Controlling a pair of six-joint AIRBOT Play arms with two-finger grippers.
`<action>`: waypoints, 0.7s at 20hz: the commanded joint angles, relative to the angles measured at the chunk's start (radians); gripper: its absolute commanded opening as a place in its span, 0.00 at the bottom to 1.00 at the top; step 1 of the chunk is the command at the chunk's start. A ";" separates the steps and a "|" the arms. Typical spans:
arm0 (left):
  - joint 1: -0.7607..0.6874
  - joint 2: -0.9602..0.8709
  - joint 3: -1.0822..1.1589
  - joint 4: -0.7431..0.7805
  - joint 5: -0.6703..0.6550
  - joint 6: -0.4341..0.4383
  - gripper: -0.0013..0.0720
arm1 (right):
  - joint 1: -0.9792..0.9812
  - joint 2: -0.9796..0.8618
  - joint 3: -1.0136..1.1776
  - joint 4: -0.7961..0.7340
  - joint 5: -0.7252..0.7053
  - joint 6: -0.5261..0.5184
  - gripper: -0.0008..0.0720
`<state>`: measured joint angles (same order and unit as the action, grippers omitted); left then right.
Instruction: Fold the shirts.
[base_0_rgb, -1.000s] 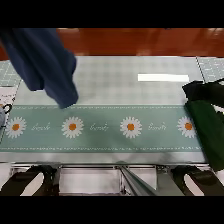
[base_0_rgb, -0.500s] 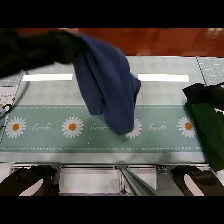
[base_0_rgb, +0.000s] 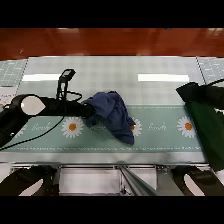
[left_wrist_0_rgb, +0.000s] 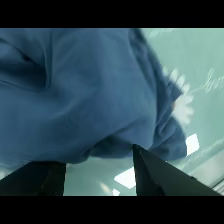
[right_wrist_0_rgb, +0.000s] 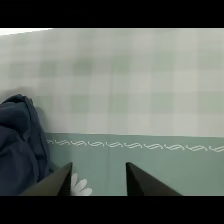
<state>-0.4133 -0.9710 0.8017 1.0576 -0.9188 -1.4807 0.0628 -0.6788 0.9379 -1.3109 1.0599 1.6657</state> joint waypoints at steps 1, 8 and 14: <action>0.061 -0.005 0.076 0.164 -0.229 0.016 0.70 | -0.039 -0.042 0.024 0.038 -0.022 -0.023 0.56; 0.673 0.027 0.087 0.089 -0.212 -0.155 0.70 | -0.530 -0.003 -0.149 0.111 0.111 -0.101 0.56; 0.713 -0.172 -0.148 -0.258 -0.328 0.119 0.70 | -0.375 -0.003 -0.410 0.444 0.042 -0.301 0.56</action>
<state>0.2859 -1.0683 0.7303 0.9260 -1.2045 -1.4490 -0.3714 -0.6846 0.6136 -0.9970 1.1282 1.4380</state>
